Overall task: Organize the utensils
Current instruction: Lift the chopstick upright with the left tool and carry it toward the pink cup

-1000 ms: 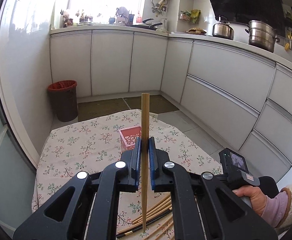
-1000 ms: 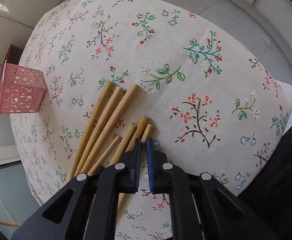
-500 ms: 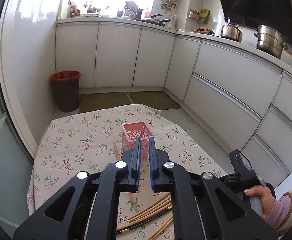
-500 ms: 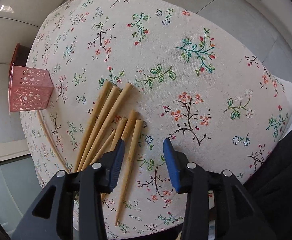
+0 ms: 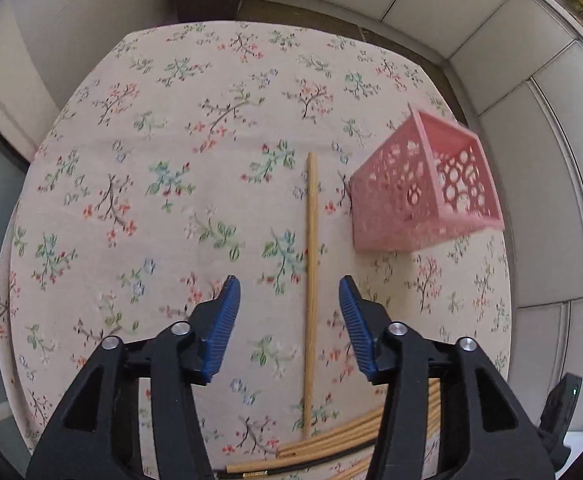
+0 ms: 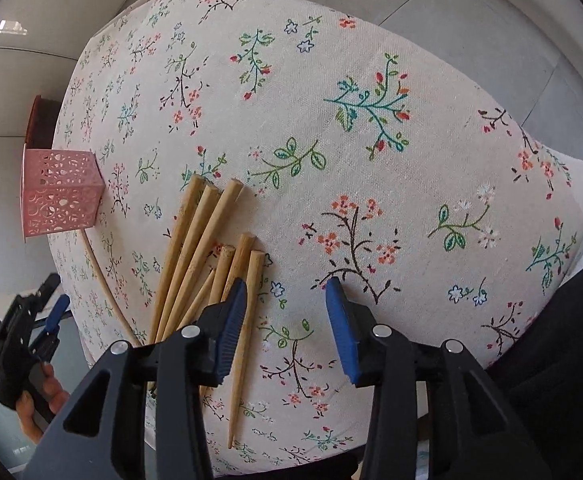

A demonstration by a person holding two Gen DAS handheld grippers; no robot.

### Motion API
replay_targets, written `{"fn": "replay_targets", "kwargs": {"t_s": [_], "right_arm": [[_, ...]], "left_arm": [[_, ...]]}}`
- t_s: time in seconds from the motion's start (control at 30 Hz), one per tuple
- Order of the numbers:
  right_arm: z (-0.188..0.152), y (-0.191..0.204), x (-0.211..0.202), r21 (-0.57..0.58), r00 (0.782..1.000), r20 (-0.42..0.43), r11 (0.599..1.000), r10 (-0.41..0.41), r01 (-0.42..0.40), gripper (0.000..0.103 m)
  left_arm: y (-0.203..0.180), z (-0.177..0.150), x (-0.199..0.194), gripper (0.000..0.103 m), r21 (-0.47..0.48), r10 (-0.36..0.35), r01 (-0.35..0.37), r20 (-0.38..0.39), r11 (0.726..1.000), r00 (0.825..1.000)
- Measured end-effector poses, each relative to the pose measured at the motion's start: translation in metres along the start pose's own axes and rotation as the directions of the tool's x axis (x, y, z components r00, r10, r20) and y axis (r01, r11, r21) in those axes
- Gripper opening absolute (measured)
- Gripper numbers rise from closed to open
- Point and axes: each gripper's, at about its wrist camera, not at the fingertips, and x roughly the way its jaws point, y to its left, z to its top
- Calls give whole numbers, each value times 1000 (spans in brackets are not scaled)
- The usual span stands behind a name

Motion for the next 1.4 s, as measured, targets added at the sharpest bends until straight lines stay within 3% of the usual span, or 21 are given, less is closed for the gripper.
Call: {"fn": "replay_targets", "kwargs": {"t_s": [0.13,0.27,0.43,0.6,0.63,0.67,0.7,0.77,0.87,1.0,1.13,1.3,1.4], "right_arm": [[15,-6,0,12,1000,1,1000,21,-21,46],[27,-5,-2,-7,999,8,999,37,-37,47],[35,-1,-4,-28,998,28,998,50,-49,54],[36,2,-3,-50,998,34,997,52,-51,58],[36,2,-4,-48,998,32,997,55,-53,58],[37,2,-3,-43,998,30,998,56,-54,57],[37,1,-3,-39,998,28,998,55,-54,57],[36,1,-3,-36,999,17,998,48,-47,57],[31,1,-1,-42,999,-12,998,36,-36,57],[20,4,2,-43,999,-41,999,24,-26,57],[8,7,6,-29,997,-76,999,19,-21,57],[-7,15,11,-27,995,-101,1000,3,-6,57],[-15,17,16,-19,992,-124,1000,2,-4,57]], "left_arm": [[-7,36,23,59,-18,82,-82,10,997,997],[-4,55,45,50,-16,115,-115,-13,993,993],[0,62,56,45,-22,16,-18,-62,1000,998],[-4,72,69,42,-19,45,-46,-69,999,997],[-7,73,72,31,6,84,-84,-70,996,994],[-10,75,74,14,42,145,-142,-70,989,987],[-12,74,74,10,71,192,-187,-71,980,979],[-3,69,70,7,51,162,-158,-92,986,982],[12,51,59,6,64,178,-172,-93,983,980],[31,15,35,6,117,229,-224,-31,968,973],[46,-14,-1,6,109,249,-254,57,961,967],[48,-37,-61,6,72,223,-243,207,967,952],[42,-52,-95,6,39,174,-194,294,980,940]]}}
